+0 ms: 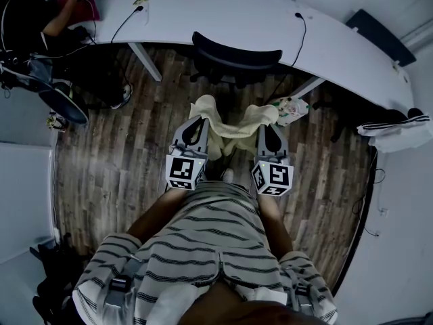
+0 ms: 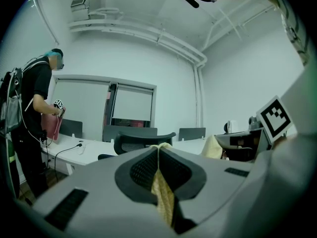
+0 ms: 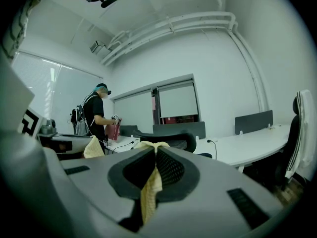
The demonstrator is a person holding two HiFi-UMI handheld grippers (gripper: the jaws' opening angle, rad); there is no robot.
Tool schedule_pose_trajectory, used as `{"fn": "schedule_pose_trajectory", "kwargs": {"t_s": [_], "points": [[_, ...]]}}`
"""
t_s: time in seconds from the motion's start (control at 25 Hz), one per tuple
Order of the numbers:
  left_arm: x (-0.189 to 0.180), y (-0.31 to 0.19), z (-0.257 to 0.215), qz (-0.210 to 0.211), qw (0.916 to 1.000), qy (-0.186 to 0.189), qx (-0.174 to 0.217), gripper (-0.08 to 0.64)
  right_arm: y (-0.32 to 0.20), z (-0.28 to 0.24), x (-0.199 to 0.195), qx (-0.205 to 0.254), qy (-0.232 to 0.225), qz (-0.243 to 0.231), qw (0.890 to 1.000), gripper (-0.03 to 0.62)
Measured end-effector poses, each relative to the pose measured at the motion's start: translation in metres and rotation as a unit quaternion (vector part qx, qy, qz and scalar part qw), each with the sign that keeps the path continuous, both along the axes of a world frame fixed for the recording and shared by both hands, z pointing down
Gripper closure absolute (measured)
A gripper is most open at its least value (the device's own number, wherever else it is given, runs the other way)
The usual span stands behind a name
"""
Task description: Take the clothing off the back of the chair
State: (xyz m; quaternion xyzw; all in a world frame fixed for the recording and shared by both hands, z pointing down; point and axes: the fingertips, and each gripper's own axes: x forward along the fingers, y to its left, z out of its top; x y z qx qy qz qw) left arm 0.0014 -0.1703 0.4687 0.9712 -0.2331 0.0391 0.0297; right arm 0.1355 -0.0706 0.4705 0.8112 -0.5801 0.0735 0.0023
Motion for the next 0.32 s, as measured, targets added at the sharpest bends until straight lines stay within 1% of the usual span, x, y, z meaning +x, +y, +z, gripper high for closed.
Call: {"fn": "schedule_pose_trajectory", "kwargs": {"t_s": [0.32], "points": [[0.0005,-0.0033,0.0064,0.0,1.0,-0.005,-0.002,0.532,-0.0039,0.006,-0.0019,-0.006,-0.004,-0.004,1.0,0.568]]}}
